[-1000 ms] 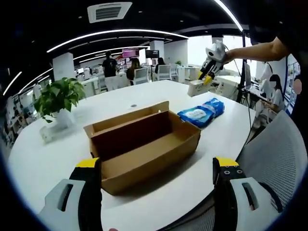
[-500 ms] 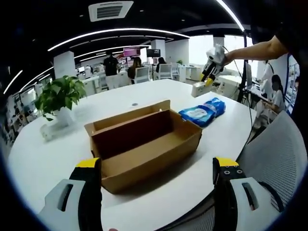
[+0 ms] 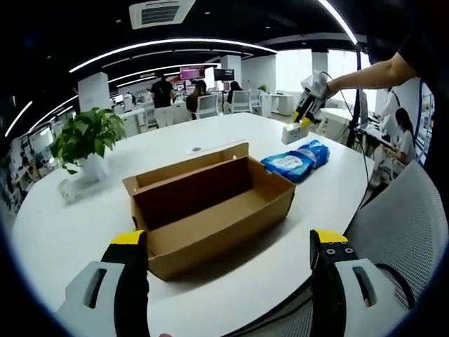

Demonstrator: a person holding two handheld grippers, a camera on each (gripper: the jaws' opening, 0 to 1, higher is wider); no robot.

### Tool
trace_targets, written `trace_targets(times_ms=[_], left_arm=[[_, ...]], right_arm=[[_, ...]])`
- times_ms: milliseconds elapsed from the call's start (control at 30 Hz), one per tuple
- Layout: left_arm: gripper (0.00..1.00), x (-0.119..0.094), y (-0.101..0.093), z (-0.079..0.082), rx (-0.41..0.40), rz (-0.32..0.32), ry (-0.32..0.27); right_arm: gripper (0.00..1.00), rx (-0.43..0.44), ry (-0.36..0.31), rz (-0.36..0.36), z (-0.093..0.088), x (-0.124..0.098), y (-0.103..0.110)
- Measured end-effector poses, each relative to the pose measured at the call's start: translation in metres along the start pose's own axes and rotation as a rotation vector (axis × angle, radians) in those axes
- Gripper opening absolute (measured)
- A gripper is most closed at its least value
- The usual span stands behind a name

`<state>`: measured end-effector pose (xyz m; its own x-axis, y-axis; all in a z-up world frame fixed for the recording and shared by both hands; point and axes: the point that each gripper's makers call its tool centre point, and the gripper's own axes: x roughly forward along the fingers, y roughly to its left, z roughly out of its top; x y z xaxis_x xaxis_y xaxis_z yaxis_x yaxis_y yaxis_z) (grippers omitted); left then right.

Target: Operate the shoe box by opening the lid, removing the specified soft item, and placing it in the target area until the item is outside and the box remains undamaged.

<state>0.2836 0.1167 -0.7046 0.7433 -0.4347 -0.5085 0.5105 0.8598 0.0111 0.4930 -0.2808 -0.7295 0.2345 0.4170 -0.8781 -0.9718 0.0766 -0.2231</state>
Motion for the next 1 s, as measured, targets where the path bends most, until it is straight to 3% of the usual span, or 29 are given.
trace_targets(times_ms=[300,600,1000], left_arm=[[0.99,0.002,0.001,-0.003,0.000,0.004,0.015],[1.00,0.002,-0.005,0.001,0.015,-0.015,-0.002],[0.99,0.002,-0.001,-0.003,-0.001,0.009,0.015]], right_arm=[[0.13,0.020,-0.004,-0.005,-0.013,0.011,-0.006],[0.14,0.024,0.030,-0.002,-0.037,0.027,-0.006],[0.14,0.044,0.066,-0.001,-0.059,0.040,-0.009]])
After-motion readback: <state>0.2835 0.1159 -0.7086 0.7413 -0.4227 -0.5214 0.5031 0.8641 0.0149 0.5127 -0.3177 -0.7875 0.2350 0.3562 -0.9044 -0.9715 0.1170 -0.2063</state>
